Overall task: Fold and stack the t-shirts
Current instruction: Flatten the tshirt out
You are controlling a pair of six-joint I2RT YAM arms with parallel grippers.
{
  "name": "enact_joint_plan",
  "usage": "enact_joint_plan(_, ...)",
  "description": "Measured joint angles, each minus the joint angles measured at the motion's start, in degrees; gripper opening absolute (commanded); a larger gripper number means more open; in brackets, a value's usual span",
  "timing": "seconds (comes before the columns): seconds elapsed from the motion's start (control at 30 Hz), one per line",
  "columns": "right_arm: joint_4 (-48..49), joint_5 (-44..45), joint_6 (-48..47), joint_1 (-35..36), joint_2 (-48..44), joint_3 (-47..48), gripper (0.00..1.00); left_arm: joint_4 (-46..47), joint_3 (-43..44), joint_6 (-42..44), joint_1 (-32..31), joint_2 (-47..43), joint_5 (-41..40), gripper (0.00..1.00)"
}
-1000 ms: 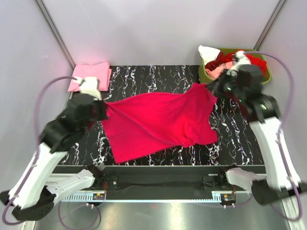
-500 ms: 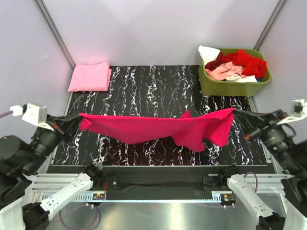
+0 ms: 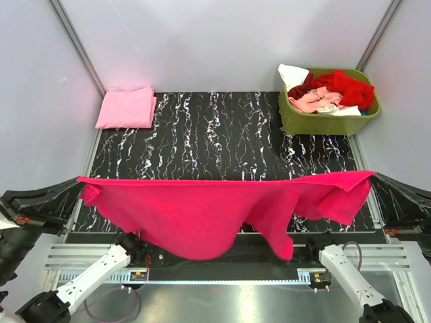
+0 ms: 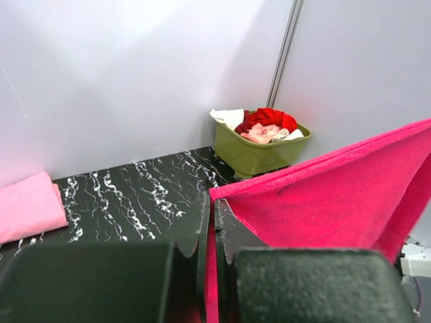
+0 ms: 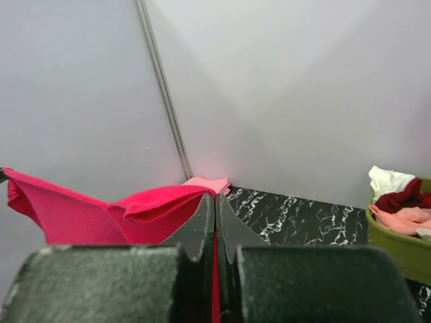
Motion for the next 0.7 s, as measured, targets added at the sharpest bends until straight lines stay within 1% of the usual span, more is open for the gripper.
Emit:
enact_joint_plan(0.2, 0.3, 2.4, -2.7, 0.8, 0.9, -2.1, 0.00, -0.7, -1.2, 0.9, 0.0, 0.7, -0.7, 0.04)
enact_joint_plan(0.27, 2.6, 3.2, -2.9, 0.8, 2.8, -3.4, 0.00, -0.7, -2.2, 1.0, 0.0, 2.4, -2.4, 0.03)
enact_joint_plan(0.37, 6.5, 4.7, -3.0, 0.8, 8.0, -5.4, 0.00, 0.3, -6.3, 1.2, 0.0, 7.1, -6.5, 0.00)
enact_joint_plan(0.43, 9.2, 5.8, -3.0, 0.9, 14.1, -6.5, 0.00, 1.1, -9.7, 1.4, 0.0, 11.8, -9.9, 0.00)
enact_joint_plan(0.5, 12.0, 6.3, -3.0, 0.9, 22.8, -7.1, 0.00, 2.1, -12.9, 1.6, 0.3, 17.4, -13.0, 0.00)
enact_joint_plan(0.53, 13.7, 6.4, -3.0, 0.9, 28.3, -7.1, 0.00, 2.5, -14.2, 1.9, 1.3, 21.2, -14.1, 0.00)
enact_joint_plan(0.57, 15.2, 6.5, -2.9, 0.9, 34.1, -7.1, 0.00, 3.5, -15.3, 2.3, 3.6, 25.4, -14.0, 0.01)
enact_joint_plan(0.6, 16.8, 6.8, -2.8, 0.9, 40.3, -6.5, 0.00, 4.1, -16.0, 2.5, 6.3, 28.8, -13.5, 0.06)
enact_joint_plan(0.67, 17.6, 6.9, -2.6, 0.9, 55.2, -1.8, 0.01, 5.4, -16.0, 2.6, 14.2, 40.2, -12.4, 0.19)
enact_joint_plan(0.7, 16.4, 7.1, -2.5, 0.9, 63.8, 3.4, 0.42, 6.1, -15.0, 2.5, 18.0, 46.6, -12.3, 0.36)
